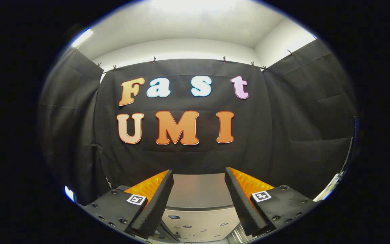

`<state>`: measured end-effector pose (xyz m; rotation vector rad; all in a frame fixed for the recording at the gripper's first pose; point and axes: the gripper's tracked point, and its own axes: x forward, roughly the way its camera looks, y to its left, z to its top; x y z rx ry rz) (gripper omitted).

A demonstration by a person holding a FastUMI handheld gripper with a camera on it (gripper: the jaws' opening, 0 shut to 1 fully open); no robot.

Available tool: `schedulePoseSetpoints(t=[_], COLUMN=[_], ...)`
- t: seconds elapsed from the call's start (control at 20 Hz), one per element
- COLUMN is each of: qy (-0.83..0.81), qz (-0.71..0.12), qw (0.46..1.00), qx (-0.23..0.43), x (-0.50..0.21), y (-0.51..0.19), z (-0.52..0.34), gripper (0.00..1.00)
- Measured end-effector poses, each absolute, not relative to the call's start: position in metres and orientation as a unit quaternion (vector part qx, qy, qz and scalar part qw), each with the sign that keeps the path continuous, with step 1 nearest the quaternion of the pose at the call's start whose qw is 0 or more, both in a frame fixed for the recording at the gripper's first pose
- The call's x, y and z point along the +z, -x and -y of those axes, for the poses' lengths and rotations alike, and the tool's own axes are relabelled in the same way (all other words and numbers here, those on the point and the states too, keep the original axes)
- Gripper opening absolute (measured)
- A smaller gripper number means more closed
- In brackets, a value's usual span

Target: Put the clothes into the washing machine and then close the washing machine lid.

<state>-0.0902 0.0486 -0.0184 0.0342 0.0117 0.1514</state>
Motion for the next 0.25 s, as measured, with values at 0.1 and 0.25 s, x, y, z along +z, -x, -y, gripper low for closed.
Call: schedulePoseSetpoints(t=[0.1,0.25], qy=[-0.031,-0.048], qz=[-0.009,-0.012], qw=[0.997,0.996], qx=[0.077,0.073], x=[-0.022,-0.025], y=[0.095,0.099], z=[-0.043,-0.031], gripper=[0.98,0.98])
